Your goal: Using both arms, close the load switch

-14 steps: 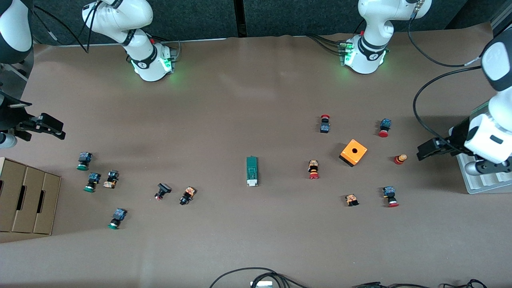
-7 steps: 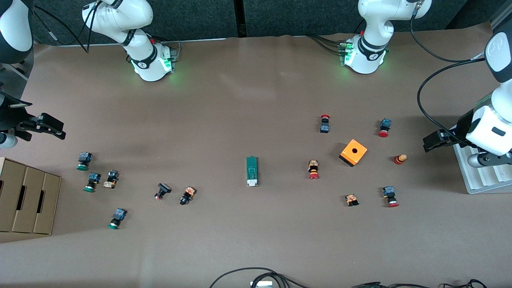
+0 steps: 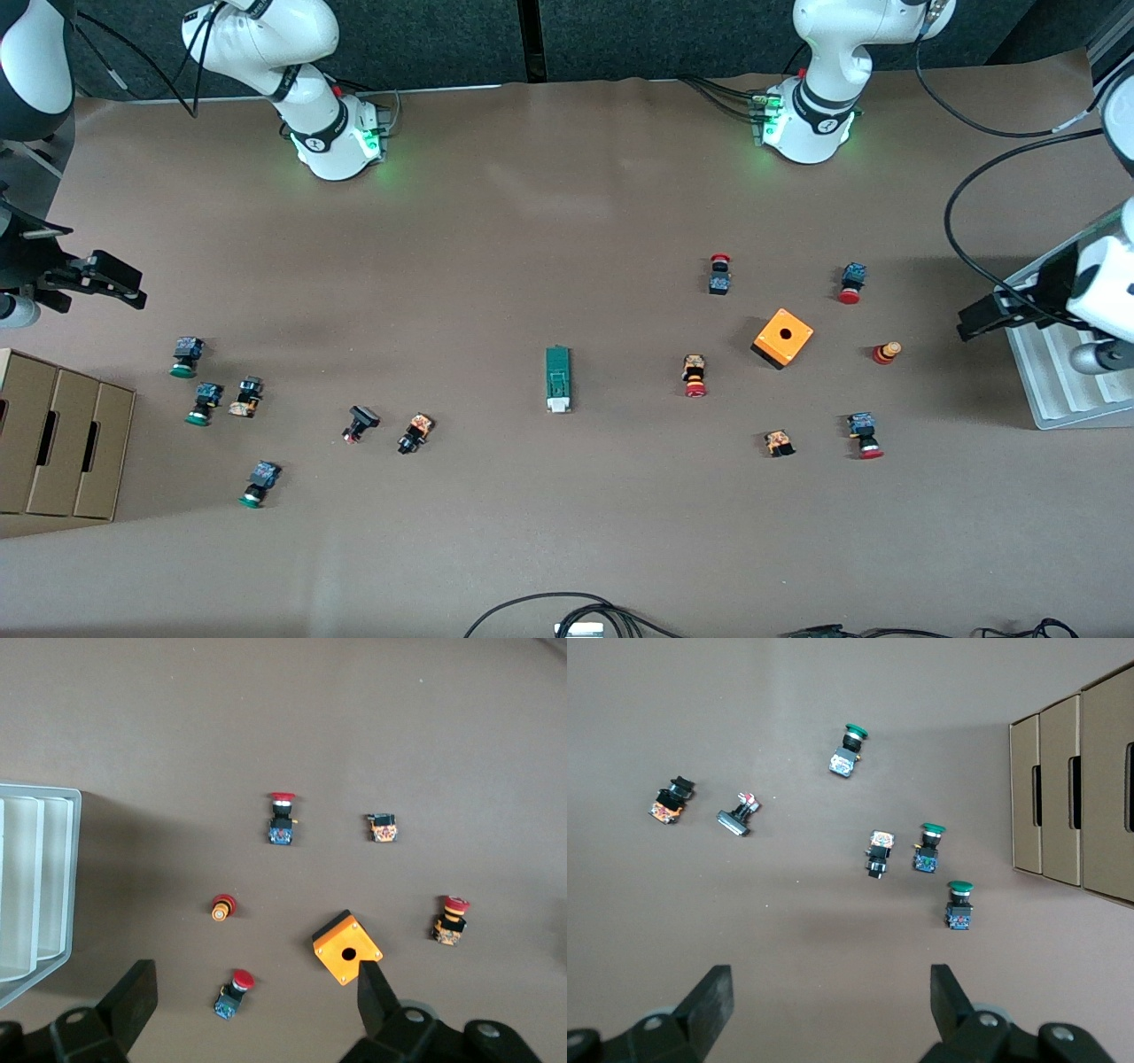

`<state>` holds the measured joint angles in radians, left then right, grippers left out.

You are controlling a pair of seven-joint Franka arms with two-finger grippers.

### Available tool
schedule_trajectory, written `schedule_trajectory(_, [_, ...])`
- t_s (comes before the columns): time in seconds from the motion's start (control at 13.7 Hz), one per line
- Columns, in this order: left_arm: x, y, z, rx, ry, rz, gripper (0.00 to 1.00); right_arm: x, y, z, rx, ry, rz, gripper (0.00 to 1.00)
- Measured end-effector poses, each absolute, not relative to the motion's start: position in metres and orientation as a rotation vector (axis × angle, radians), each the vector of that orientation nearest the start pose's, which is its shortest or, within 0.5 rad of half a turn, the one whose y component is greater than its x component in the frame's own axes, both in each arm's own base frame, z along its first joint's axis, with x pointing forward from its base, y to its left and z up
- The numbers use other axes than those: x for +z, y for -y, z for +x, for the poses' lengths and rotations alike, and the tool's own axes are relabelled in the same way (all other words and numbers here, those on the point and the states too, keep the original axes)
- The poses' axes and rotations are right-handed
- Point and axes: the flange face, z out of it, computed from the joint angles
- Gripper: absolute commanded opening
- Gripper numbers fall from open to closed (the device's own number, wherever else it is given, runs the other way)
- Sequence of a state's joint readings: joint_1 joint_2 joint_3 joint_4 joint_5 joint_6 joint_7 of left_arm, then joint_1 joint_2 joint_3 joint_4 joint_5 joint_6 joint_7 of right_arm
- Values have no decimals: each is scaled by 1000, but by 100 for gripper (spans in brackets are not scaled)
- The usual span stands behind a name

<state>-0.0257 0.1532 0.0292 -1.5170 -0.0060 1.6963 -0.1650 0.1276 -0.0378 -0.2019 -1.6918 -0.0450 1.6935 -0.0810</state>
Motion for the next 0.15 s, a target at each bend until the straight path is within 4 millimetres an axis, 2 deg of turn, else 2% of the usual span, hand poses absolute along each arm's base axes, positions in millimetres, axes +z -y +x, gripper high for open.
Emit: schedule_trajectory(0.15, [573, -1, 608, -80, 268, -3136, 100, 598, 47, 550, -57, 19, -3181, 99])
